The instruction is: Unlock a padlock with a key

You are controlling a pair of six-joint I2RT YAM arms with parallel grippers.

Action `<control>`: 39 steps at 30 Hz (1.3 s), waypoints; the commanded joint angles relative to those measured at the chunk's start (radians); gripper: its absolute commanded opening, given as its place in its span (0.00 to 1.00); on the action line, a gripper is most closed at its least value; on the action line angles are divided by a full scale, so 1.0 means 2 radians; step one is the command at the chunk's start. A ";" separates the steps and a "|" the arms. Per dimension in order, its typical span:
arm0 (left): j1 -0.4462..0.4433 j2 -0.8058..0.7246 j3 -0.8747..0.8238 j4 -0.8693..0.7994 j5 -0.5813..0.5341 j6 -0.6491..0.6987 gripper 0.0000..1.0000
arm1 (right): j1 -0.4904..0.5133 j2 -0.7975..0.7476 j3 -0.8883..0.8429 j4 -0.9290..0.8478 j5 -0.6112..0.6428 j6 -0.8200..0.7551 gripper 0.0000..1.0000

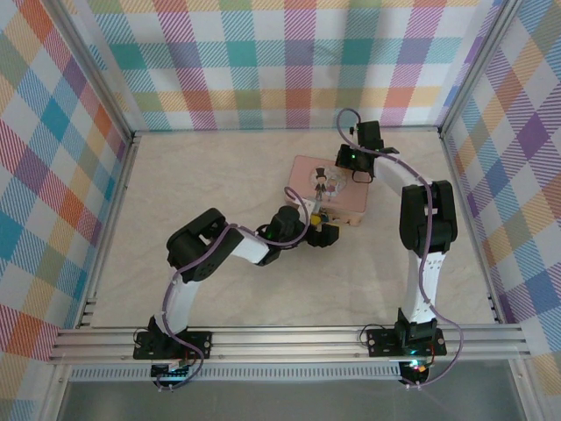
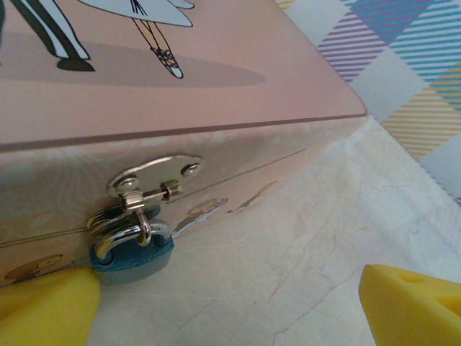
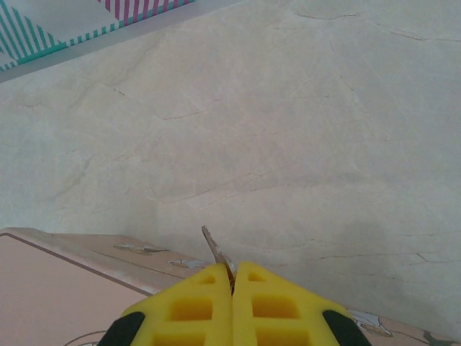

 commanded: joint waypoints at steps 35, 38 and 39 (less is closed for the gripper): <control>0.041 0.013 0.001 0.050 0.067 -0.112 0.87 | 0.039 -0.027 -0.064 -0.080 -0.050 0.007 0.00; 0.047 0.011 -0.005 0.040 0.074 -0.121 0.86 | 0.039 -0.026 -0.066 -0.077 -0.050 0.008 0.00; 0.049 0.012 -0.007 0.040 0.074 -0.124 0.86 | 0.039 -0.025 -0.066 -0.076 -0.051 0.008 0.00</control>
